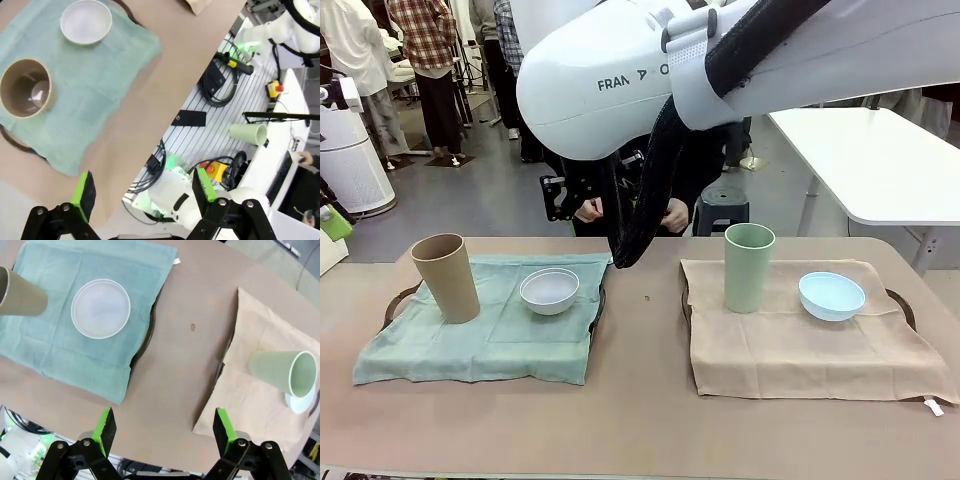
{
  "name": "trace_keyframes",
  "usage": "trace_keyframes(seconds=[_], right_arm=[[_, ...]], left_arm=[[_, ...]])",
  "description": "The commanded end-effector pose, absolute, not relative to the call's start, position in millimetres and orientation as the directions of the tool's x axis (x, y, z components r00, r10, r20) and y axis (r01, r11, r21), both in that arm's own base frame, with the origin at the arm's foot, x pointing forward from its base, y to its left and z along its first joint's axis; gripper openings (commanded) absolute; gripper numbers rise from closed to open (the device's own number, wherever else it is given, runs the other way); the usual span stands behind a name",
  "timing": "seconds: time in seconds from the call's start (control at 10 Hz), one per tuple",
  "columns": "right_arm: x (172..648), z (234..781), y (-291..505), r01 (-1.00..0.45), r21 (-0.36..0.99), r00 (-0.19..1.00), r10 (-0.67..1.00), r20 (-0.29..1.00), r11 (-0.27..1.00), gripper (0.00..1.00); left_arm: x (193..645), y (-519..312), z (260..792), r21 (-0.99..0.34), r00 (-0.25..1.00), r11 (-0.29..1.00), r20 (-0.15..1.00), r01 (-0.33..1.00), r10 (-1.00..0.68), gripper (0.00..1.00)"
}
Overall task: Set up a tray with a mat and arrange the tableware.
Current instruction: Place the Picnic Bowl and Reusable plastic cup back onto the Handle tray in front of the human's position.
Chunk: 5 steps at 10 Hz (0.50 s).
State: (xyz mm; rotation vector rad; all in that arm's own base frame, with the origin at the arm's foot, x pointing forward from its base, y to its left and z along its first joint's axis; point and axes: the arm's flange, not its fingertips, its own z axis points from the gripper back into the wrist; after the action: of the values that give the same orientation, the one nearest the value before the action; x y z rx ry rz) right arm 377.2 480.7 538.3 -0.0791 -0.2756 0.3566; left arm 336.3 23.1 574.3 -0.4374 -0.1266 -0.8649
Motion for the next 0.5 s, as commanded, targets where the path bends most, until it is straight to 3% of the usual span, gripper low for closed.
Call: trace_keyframes(seconds=[0.0, 0.4], right_arm=[[377.7, 537.9, 481.8, -0.335, -0.127, 0.899, 0.357, 0.255, 0.934, 1.0], [377.1, 538.0, 481.3, -0.335, -0.124, 0.9, 0.356, 0.252, 0.934, 1.0]], left_arm=[[334.6, 21.2, 574.5, -0.296, 0.632, 0.561, 0.29, 0.773, -0.718, 1.0], [335.9, 21.8, 574.7, -0.317, 0.644, 0.564, 0.284, 0.762, -0.711, 1.0]])
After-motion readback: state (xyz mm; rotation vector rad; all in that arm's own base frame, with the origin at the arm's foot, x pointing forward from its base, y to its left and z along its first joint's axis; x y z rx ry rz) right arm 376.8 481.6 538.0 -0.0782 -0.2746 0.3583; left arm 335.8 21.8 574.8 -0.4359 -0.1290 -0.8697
